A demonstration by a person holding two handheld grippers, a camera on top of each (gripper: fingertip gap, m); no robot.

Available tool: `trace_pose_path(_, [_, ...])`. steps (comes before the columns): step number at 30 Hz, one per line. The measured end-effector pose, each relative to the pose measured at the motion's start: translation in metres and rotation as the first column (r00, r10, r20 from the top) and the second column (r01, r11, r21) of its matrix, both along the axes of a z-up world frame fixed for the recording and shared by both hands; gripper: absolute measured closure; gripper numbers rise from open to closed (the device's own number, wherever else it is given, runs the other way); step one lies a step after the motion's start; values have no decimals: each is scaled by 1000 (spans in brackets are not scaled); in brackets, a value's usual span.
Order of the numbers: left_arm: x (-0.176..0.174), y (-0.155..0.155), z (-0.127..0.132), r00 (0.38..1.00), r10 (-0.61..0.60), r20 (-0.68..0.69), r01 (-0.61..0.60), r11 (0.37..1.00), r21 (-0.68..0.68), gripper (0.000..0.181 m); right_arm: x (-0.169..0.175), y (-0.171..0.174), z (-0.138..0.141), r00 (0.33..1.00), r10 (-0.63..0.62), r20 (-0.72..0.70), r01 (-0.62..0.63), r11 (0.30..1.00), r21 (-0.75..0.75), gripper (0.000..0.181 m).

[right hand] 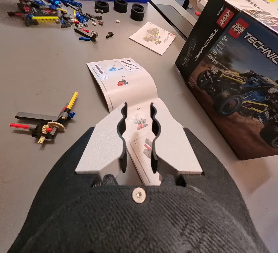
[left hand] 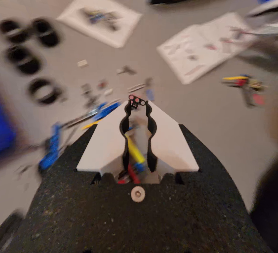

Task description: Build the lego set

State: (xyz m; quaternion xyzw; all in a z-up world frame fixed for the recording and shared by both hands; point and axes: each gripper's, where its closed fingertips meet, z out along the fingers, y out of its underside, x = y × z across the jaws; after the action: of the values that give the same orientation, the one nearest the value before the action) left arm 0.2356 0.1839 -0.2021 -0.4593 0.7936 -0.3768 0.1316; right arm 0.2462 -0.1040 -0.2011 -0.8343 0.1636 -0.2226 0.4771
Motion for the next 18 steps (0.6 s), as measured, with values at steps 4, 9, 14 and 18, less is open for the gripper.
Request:
trace_pose_path(4, [-44,-103,-1,909,-417,-3,417,909,-8,164,2,-3,-2,1000,-17,-3,17,1000,-5,153])
trace_pose_path(9, [-68,-155,-38,738,-671,-74,671,719,179,164,11,-7,-2,997,-76,6,76,997,31,156])
trace_pose_path(14, [-80,-179,-50,694,-715,-84,719,684,121,161,14,-9,-3,995,-95,1,95,993,64,158])
trace_pose_path(18, [-81,-179,-52,725,-686,-60,688,718,105,152,16,-12,-6,995,-104,4,104,993,49,159])
